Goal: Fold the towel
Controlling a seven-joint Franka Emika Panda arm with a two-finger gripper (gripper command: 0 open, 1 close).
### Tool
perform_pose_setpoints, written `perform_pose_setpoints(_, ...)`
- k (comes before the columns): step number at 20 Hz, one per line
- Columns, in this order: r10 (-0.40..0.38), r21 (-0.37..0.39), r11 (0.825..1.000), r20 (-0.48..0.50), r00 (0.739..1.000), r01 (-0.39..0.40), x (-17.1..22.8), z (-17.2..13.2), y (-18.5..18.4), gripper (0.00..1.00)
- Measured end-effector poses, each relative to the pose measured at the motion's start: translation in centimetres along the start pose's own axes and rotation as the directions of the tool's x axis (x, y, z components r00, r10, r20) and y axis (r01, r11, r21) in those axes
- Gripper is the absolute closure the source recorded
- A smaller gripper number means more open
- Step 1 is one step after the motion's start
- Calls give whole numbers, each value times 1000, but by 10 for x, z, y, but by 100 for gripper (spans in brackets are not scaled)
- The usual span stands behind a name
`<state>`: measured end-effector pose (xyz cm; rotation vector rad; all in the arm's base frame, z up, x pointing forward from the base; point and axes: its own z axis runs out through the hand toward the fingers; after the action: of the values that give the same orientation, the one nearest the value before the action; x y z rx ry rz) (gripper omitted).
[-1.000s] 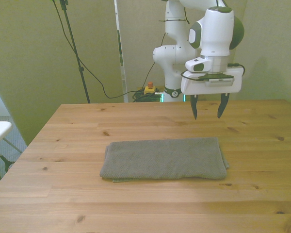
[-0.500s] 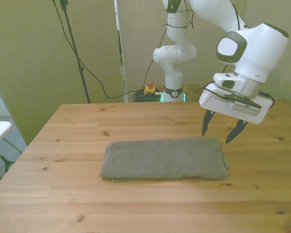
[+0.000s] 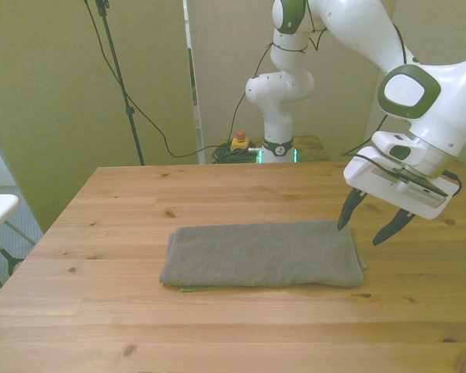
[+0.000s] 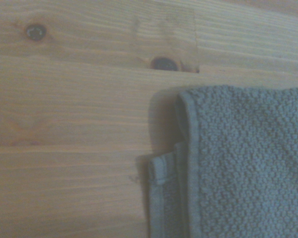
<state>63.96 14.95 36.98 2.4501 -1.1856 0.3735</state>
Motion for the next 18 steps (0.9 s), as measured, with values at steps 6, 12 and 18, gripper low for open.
perform_pose_setpoints(6,-18,-30,999,-6,1000,18,-15,14,-9,0)
perform_pose_setpoints(12,-19,-53,998,-29,999,17,-10,19,-5,0)
perform_pose_setpoints(18,-20,-114,993,-68,997,12,4,34,6,0)
